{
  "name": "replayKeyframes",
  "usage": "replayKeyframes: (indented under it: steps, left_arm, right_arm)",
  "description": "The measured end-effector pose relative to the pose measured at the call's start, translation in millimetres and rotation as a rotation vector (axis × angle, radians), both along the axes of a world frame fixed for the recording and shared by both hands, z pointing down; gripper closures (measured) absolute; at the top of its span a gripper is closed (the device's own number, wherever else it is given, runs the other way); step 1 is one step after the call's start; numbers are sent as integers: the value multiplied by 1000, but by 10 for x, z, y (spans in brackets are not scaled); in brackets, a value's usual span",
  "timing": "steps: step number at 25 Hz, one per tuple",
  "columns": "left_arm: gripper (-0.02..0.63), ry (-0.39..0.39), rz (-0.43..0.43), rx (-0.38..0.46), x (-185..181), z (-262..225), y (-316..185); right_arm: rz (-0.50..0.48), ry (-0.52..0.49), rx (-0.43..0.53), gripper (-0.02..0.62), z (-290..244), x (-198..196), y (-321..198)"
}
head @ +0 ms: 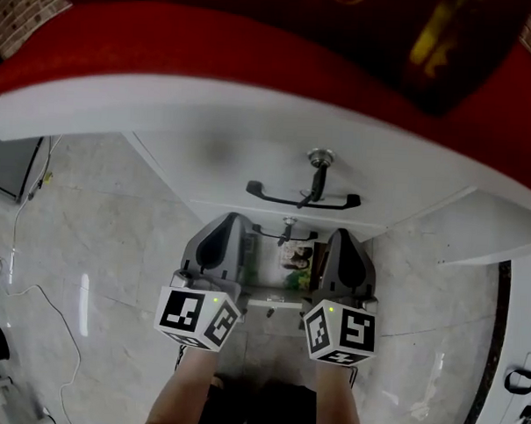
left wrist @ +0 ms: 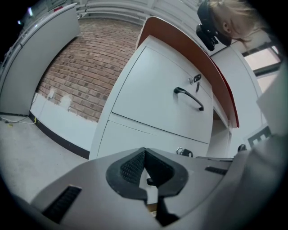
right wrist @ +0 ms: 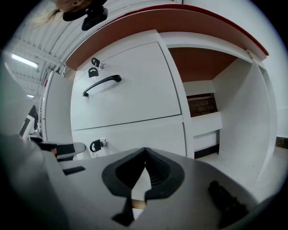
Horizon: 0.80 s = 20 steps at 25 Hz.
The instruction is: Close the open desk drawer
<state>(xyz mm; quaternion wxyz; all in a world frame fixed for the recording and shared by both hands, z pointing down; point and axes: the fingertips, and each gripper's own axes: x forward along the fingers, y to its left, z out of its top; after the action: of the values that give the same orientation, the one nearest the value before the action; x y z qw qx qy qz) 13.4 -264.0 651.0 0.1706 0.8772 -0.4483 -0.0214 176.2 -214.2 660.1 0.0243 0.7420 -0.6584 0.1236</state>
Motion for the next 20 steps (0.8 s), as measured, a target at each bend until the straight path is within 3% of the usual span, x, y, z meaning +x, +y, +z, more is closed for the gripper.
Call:
replayKeyframes:
  steps: [4, 9, 15, 20]
  left_arm:
    - [597, -56, -6, 38, 24, 7, -15]
    - [597, -50, 2, 42, 28, 6, -20]
    - [597, -26, -8, 28, 17, -2, -19]
    - [597, -52, -9, 25, 5, 19, 0]
  right_arm:
    - [11, 24, 12, 588, 7, 20, -28]
    - [36, 20, 33, 588, 5, 29, -34]
    - [-7, 9, 29, 589, 7, 16, -28]
    - [-24, 29, 21, 589, 12, 23, 10]
